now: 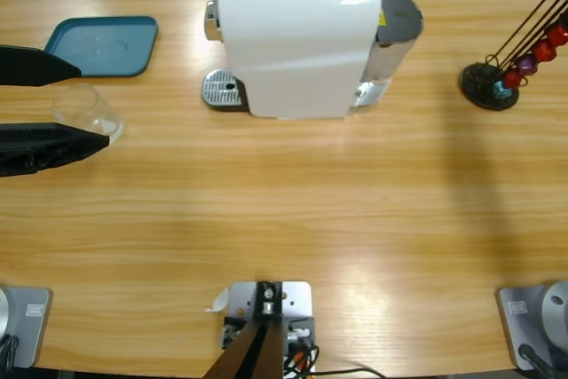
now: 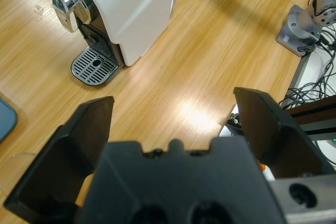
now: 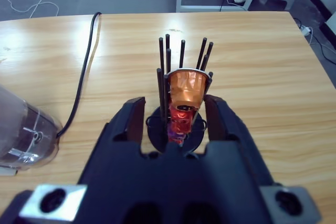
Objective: Pour coffee
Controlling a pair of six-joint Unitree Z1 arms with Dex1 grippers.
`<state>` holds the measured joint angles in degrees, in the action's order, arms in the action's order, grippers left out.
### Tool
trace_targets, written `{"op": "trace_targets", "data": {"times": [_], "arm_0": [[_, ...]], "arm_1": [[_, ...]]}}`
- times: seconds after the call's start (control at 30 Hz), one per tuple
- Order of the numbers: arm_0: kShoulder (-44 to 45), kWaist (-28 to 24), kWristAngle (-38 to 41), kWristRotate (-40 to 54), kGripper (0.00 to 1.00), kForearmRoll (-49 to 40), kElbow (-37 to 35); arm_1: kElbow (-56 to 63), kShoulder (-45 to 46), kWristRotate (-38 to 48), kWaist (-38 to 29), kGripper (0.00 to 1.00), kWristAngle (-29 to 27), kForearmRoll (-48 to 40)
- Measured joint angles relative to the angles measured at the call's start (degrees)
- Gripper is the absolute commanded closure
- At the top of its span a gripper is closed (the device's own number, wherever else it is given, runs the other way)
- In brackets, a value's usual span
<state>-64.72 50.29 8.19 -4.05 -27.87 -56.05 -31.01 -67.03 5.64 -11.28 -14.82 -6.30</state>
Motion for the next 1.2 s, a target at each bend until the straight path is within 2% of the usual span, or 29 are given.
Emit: {"op": "trace_targets", "data": {"times": [0.07, 0.13, 0.23, 0.3, 0.63, 0.67, 0.7, 0.73, 0.77, 0.97, 1.03, 1.2], "arm_0": [[-0.1, 0.0, 0.0, 0.0, 0.0, 0.0, 0.0], [-0.1, 0.0, 0.0, -0.1, 0.0, 0.0, 0.0], [-0.1, 0.0, 0.0, -0.3, 0.0, 0.0, 0.0], [-0.1, 0.0, 0.0, -0.3, 0.0, 0.0, 0.0], [-0.1, 0.0, 0.0, -0.4, 0.0, 0.1, 0.0], [-0.2, 0.0, 0.0, -0.4, 0.0, 0.2, 0.0], [-0.3, 0.0, 0.0, -0.4, 0.0, 0.2, 0.0], [-0.3, 0.0, 0.0, -0.4, 0.0, 0.2, 0.0], [-0.3, 0.0, 0.0, -0.4, 0.0, 0.2, 0.0], [-0.3, 0.0, 0.0, -0.5, 0.0, 0.2, 0.0], [-0.3, 0.0, 0.0, -0.5, 0.0, 0.2, 0.0], [-0.3, 0.0, 0.0, -0.5, 0.0, 0.2, 0.0]], "arm_1": [[0.0, -0.2, -0.2, 0.1, 0.63, 0.0, -0.2], [0.0, -0.6, -0.2, 0.2, 0.703, 0.0, -0.5], [0.0, -0.9, -0.3, 0.4, 0.748, 0.0, -0.8], [0.2, -1.0, -0.3, 0.4, 0.85, 0.0, -1.1], [0.7, -1.0, -0.6, 0.4, 0.86, -0.2, -1.6], [0.8, -1.0, -0.6, 0.4, 0.853, -0.3, -1.7], [0.9, -1.0, -0.6, 0.4, 0.802, -0.4, -1.8], [1.0, -1.0, -0.6, 0.4, 0.623, -0.6, -2.0], [1.1, -1.0, -0.6, 0.4, 0.547, -0.7, -2.1], [1.2, -1.3, -0.2, 0.4, 0.545, -1.6, -2.5], [1.2, -1.5, -0.1, 0.4, 0.478, -1.6, -2.5], [1.2, -1.6, 0.1, 0.4, 0.483, -1.6, -2.5]]}}
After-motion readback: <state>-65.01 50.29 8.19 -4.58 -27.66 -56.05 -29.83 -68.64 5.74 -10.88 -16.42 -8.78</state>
